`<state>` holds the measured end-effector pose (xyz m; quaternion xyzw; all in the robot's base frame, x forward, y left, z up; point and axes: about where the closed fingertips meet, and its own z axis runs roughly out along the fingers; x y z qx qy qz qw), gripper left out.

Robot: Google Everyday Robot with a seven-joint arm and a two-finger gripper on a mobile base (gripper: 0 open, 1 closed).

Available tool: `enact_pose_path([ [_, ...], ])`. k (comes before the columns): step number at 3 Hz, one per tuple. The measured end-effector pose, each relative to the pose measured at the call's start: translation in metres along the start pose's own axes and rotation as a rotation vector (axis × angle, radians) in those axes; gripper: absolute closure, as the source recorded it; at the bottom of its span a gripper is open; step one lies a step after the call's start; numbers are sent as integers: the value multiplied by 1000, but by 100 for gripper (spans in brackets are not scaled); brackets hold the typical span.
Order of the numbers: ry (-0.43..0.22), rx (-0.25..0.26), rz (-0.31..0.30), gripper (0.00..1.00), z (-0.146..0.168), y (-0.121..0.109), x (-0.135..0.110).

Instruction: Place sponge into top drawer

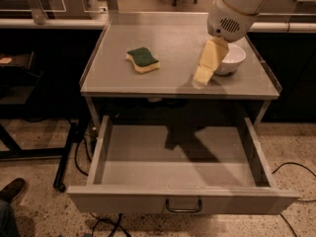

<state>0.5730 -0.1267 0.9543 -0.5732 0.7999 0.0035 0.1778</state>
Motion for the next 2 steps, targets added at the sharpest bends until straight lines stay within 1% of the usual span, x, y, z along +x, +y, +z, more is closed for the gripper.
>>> enact_pose_path([
  [1,7,-42,9,0,33,-26,-23],
  [2,0,-39,9,0,36,-28,-26],
])
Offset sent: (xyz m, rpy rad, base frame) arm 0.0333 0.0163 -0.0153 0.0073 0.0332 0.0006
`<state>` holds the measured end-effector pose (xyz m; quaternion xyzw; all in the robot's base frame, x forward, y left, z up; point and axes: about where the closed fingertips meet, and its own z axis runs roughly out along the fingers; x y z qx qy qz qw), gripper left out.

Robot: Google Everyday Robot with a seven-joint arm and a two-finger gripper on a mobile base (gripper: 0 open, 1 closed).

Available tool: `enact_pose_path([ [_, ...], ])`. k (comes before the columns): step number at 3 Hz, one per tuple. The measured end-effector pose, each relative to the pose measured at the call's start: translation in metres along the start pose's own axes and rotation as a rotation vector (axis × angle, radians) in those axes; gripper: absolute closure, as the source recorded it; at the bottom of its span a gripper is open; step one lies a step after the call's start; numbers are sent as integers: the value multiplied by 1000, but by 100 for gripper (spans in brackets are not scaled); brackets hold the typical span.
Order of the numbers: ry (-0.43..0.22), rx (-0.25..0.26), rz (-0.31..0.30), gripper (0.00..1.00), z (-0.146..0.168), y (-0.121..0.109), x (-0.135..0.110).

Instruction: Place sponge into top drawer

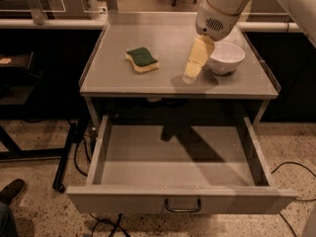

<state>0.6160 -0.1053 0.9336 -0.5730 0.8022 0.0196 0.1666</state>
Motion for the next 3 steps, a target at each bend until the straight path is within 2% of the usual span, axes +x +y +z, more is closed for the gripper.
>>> enact_pose_path([
  [1,-50,11,49,0,10,-14,-20],
  [2,-70,31,119,0,37,-55,-54],
  [3,-81,32,130,0,41,-58,-58],
])
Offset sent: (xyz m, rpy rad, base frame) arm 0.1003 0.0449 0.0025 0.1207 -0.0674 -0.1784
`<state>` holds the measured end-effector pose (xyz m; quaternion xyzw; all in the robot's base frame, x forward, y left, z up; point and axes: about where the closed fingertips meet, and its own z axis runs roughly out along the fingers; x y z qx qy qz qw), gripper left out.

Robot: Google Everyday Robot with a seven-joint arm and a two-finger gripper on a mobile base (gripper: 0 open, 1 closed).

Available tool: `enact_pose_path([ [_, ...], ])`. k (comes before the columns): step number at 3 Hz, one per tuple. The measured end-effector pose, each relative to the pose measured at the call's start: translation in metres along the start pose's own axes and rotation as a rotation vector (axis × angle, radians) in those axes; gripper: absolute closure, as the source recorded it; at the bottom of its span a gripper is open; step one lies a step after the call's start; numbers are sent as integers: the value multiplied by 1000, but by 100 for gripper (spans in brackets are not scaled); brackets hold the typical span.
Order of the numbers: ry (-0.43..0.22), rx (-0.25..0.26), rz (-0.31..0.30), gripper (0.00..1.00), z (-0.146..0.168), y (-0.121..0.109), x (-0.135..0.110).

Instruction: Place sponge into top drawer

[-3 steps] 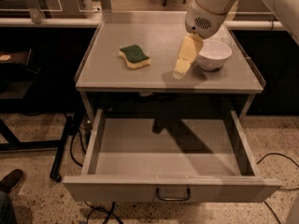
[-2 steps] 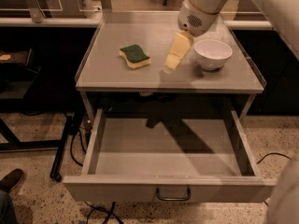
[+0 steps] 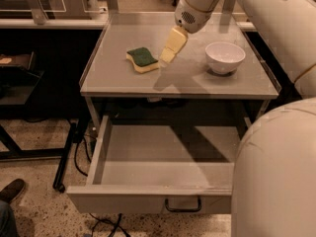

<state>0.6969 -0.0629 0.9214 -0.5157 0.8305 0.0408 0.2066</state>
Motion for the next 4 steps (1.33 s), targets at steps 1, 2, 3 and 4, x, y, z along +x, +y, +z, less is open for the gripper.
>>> enact_pose_path([
  [1,-7,21,50,0,15,-6,-19],
  [2,16,40,91,0,33,-14,-37],
  [3,20,45,101,0,38,-16,-43],
  [4,-16,-24,103,0,50,-5,-47],
])
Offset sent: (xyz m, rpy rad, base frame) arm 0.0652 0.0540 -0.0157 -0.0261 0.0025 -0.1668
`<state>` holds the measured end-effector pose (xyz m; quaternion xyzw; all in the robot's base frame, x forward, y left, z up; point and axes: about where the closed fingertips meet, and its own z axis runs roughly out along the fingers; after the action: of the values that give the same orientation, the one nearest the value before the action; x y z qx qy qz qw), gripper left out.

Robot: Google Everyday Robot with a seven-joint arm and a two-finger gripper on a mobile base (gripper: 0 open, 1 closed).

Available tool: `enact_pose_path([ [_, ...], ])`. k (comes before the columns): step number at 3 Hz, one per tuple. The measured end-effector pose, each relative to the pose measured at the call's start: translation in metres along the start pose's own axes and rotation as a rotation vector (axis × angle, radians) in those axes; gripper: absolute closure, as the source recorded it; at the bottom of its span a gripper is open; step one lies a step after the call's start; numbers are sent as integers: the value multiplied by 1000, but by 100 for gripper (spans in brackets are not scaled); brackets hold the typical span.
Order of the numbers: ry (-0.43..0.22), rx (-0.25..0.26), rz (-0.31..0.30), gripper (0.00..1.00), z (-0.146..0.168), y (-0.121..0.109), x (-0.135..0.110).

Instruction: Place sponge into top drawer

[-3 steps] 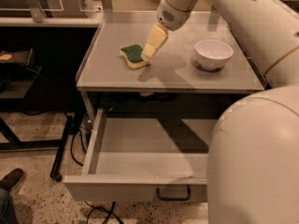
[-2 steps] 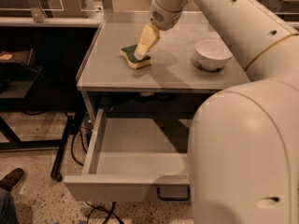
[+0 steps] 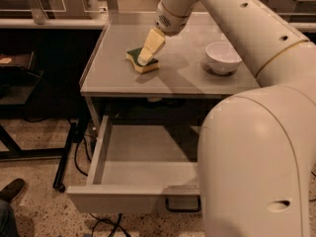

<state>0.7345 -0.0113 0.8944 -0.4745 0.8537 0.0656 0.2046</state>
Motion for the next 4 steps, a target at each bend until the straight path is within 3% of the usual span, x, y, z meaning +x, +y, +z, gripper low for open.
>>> enact_pose_path([
  [1,-31,-81,10,0,32,7,-34],
  [2,-39,-78,10,0,31,5,-37],
  [4,-33,-75,100,0,74,-17,-33],
])
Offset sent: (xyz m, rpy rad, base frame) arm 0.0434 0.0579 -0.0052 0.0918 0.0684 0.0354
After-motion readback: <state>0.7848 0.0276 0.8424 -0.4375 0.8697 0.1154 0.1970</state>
